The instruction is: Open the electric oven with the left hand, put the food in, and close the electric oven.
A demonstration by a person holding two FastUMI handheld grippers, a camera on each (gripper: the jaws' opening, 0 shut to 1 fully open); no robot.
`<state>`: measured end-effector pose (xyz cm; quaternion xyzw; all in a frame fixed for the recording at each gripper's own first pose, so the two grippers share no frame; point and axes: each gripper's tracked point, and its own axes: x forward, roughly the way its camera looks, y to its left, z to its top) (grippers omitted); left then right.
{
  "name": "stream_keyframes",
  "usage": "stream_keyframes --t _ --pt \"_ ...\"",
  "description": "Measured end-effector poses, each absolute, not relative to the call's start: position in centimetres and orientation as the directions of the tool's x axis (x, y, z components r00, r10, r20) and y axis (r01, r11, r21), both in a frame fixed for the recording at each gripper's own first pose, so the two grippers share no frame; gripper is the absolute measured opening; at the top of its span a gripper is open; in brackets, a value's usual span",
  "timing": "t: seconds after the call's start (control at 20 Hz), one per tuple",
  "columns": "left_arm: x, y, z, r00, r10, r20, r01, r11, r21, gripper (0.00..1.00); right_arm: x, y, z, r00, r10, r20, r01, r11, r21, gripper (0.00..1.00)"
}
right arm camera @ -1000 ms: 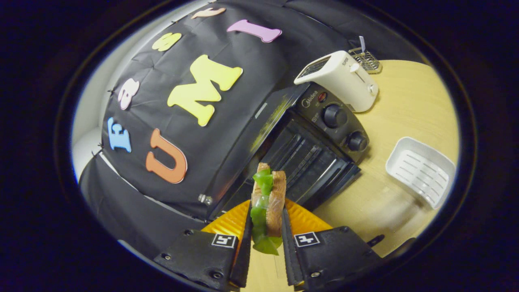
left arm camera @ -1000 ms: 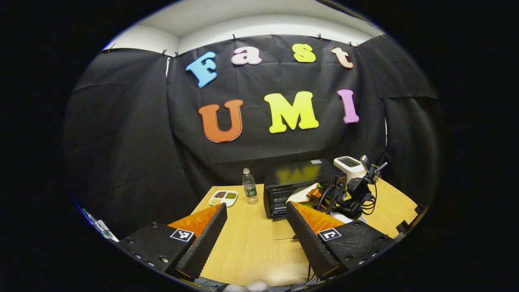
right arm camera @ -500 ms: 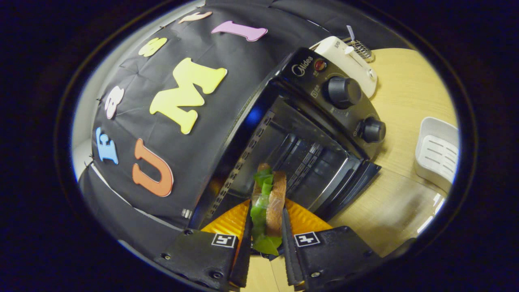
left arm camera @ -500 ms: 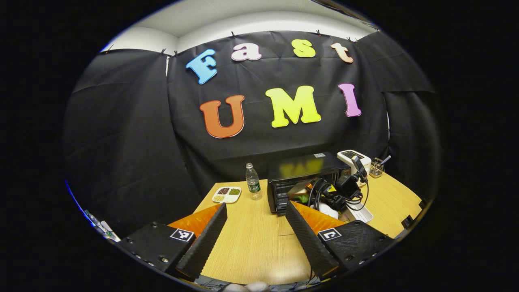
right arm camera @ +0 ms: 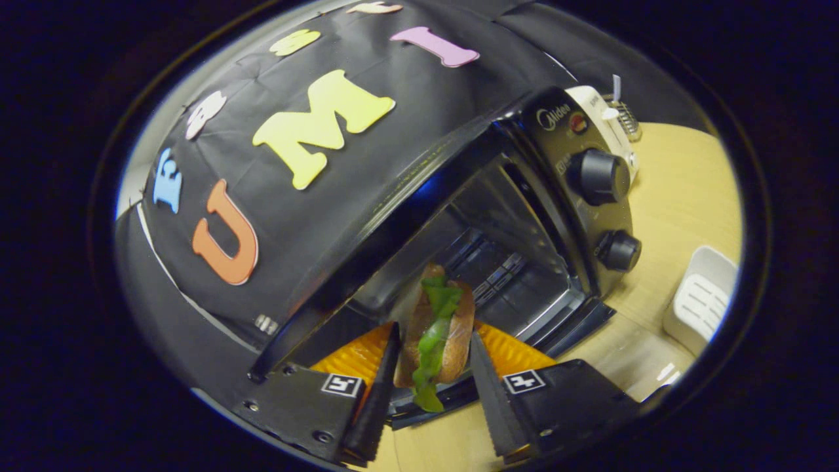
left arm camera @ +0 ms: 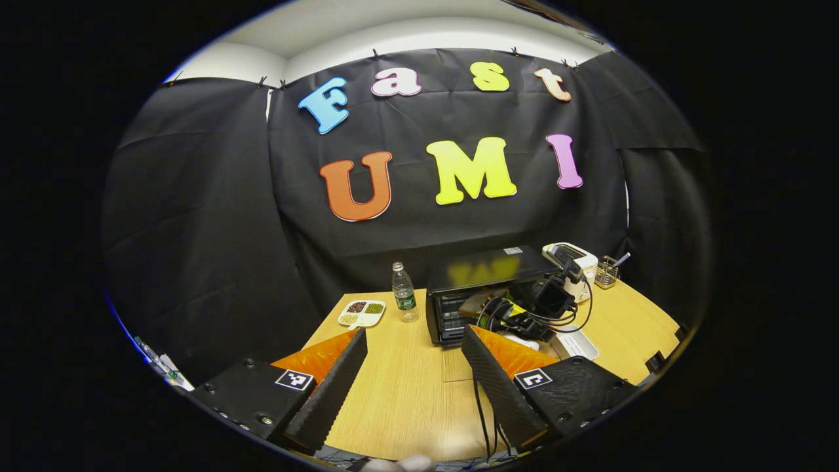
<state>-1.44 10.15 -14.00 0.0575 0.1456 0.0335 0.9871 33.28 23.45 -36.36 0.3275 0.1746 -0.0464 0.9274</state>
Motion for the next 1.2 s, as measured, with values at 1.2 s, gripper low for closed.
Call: stream_keyframes --t 1.2 --pt "-0.2 11.7 -11.2 0.965 0.177 -0.194 -0.169 0.984 0.056 0.95 18.3 13.7 -15.6 0.982 0.071 -0.175 -0.072 0.997 0.0 1.0"
